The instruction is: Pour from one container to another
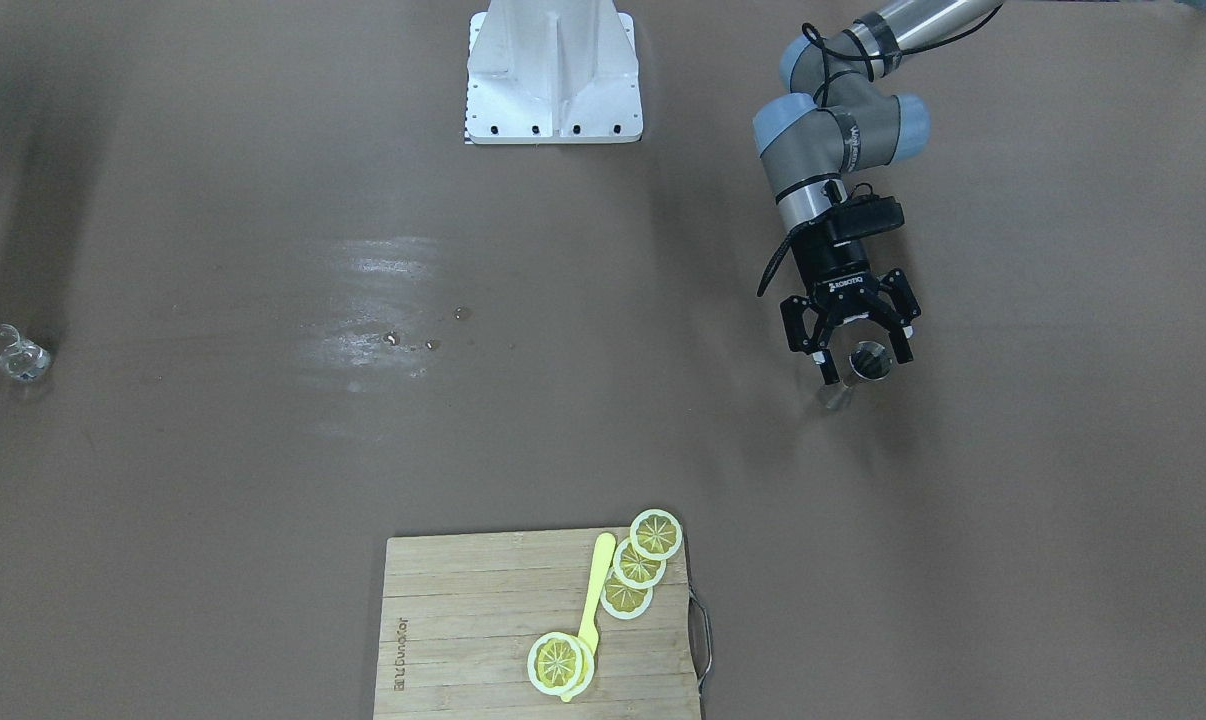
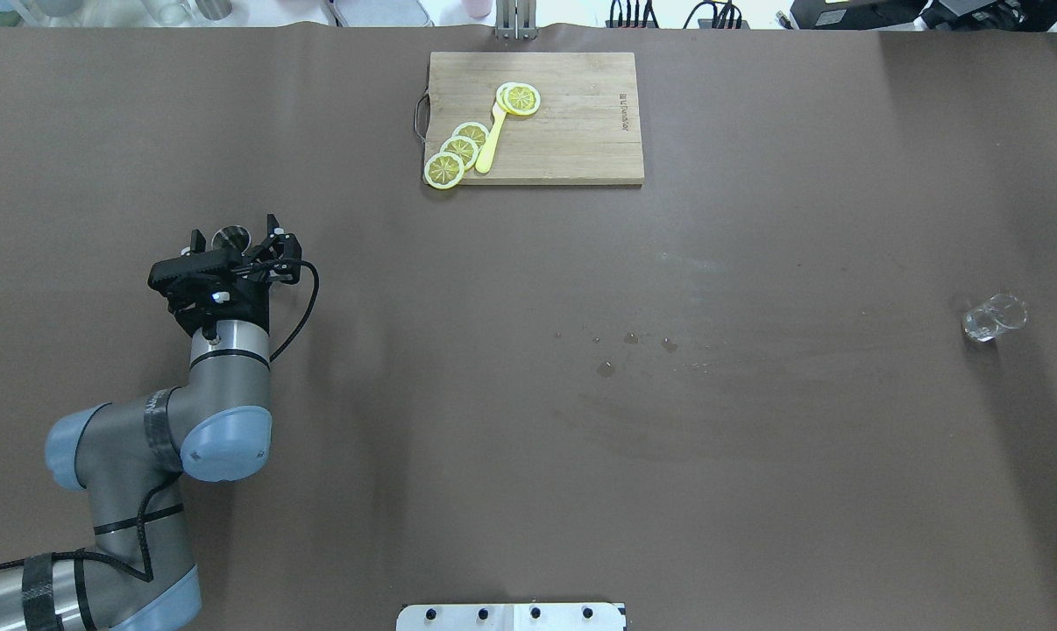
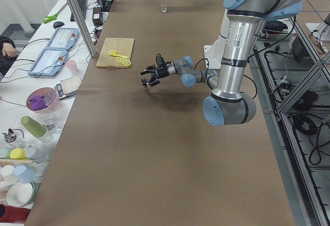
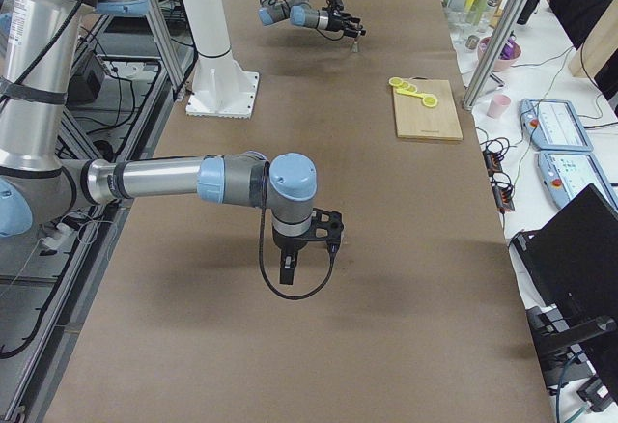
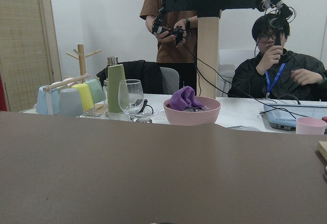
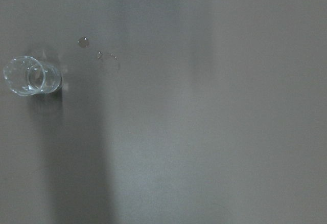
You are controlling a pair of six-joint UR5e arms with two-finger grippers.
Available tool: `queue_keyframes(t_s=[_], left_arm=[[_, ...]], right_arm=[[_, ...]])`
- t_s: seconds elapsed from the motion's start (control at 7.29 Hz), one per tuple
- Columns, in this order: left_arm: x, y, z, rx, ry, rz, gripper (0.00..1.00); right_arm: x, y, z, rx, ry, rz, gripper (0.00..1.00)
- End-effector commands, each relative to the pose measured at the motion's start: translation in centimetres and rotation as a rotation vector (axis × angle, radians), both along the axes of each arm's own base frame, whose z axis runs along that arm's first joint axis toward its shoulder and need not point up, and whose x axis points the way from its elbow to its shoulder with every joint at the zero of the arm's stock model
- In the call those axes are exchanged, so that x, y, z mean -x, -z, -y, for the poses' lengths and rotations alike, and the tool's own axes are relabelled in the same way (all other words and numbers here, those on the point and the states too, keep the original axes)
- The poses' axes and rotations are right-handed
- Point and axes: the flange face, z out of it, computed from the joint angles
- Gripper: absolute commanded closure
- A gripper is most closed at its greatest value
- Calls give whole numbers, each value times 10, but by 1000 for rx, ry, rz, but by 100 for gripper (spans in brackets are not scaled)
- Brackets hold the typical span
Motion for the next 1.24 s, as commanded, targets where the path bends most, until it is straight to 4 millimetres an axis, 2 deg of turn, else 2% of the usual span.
queue_keyframes(t_s=[0.0, 0.27, 0.55, 0.82, 1.1], left_arm=[[20, 16, 11, 2, -5, 9, 4], [63, 59, 27, 20, -83, 25, 4], [89, 98, 36, 34, -218, 28, 4], [105, 147, 62, 37, -431, 16, 4], [138, 176, 104, 79, -576, 162, 4]], right_arm=[[0, 7, 1, -14, 0, 4, 0], [2, 6, 1, -9, -2, 32, 0], [4, 9, 0, -12, -3, 55, 0], [4, 7, 0, -8, -2, 53, 0], [4, 5, -1, -5, -2, 53, 0]])
